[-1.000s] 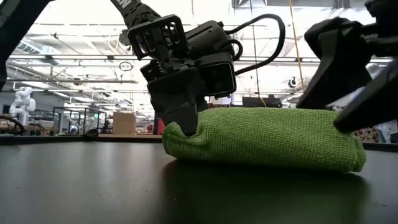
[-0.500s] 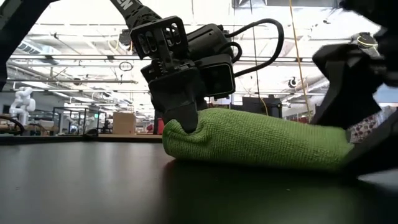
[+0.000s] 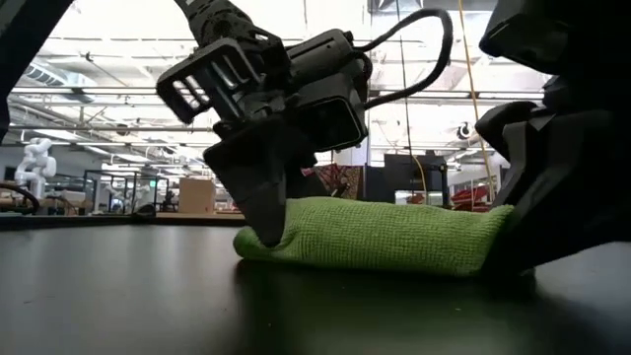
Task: Roll towel into tight, uniform cylinder
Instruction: Roll the green towel
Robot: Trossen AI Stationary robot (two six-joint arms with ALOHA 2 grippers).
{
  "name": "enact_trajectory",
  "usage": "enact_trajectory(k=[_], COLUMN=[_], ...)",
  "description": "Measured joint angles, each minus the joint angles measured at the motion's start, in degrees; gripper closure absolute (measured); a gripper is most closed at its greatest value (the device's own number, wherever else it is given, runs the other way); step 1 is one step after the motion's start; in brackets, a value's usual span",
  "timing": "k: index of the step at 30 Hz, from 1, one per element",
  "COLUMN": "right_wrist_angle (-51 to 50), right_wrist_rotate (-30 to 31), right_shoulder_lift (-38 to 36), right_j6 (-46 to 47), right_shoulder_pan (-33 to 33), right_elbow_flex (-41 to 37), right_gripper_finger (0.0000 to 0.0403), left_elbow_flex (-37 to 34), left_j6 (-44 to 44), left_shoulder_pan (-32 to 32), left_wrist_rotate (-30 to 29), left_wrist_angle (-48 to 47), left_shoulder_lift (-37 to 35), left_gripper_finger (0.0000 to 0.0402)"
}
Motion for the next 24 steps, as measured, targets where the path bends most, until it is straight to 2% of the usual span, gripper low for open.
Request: enact_trajectory(k=[2,9,12,17,19,24], right_wrist_angle=[-0.1,3.3,6.4,13.1,16.1,19.8], right_wrist_rotate=[-0.6,-3.9,-5.6,-13.3,-17.3,-22.4], right_shoulder_lift=[0.0,-0.8,-2.6,-5.9,-6.7,-7.2], right_j6=[0.8,8.1,10.9,13.6,15.4,19.4], right_shoulder_pan=[0.0,-0.2,-0.2,-1.7,-2.6,-3.9], right_elbow_flex=[0.0,-2.4,-4.5,-8.8,-10.4,-12.2], right_gripper_finger=[0.0390,0.0389,0.0394,0.0396,0.0397,0.0397], left_elbow_flex=[0.0,-0.1,-0.2,-0.1,-0.2,-0.3], left_j6=[1.4,1.7,2.4,6.1,7.0,9.5], left_shoulder_pan=[-0.6,-1.5,-1.6,-2.5,-3.0,-5.1], left_wrist_rotate=[0.1,-2.1,-5.2,-14.0,-16.1,-20.5], left_wrist_angle=[-0.2,-1.1,-2.3,-5.0,-5.2,-5.8], left_shoulder_lift=[-0.1,-2.9,-4.3,-6.6,-7.3,-8.8], left_gripper_finger=[0.0298,0.0247,0.0241,0.0239,0.0239,0.0239])
